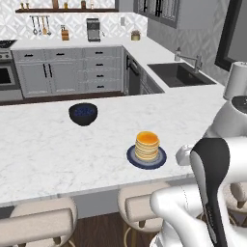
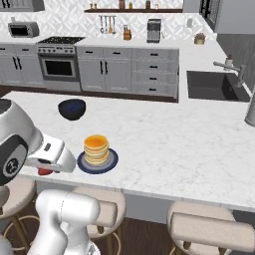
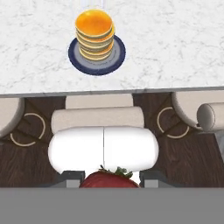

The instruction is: Take the strawberry from the fridge and place it on top of the pancake, located on the dining counter.

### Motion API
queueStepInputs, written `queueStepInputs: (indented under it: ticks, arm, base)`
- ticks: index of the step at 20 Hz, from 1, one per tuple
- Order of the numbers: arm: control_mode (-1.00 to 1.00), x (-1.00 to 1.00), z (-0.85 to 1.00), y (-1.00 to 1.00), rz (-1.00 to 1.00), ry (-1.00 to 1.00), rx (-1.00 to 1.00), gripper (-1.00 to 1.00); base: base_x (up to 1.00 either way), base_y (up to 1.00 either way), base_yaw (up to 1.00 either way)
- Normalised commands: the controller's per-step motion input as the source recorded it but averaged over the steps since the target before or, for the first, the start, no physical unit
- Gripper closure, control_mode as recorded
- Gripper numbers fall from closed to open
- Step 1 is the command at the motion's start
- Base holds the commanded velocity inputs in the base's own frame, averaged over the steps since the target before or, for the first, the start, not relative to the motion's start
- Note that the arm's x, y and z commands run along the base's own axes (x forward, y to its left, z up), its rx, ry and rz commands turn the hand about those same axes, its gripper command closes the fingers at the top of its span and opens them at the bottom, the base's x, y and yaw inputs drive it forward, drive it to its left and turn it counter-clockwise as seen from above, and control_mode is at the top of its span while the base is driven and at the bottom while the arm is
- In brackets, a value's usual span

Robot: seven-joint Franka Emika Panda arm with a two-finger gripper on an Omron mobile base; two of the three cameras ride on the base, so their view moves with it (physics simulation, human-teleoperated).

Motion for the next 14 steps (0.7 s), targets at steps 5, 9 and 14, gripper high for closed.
queueStepInputs:
  ticks: [5,9,14]
  arm:
    - [-1.0,1.0,0.26,0.02,0.1,0.15,0.05,1.0]
    - [-1.0,1.0,0.02,0.17,0.03,0.13,0.04,1.0]
    - [-1.0,1.0,-0.17,0.05,0.02,0.03,-0.01,1.0]
  base:
    - [0.0,0.0,0.0]
    - [0.0,0.0,0.0]
    - [0.0,0.0,0.0]
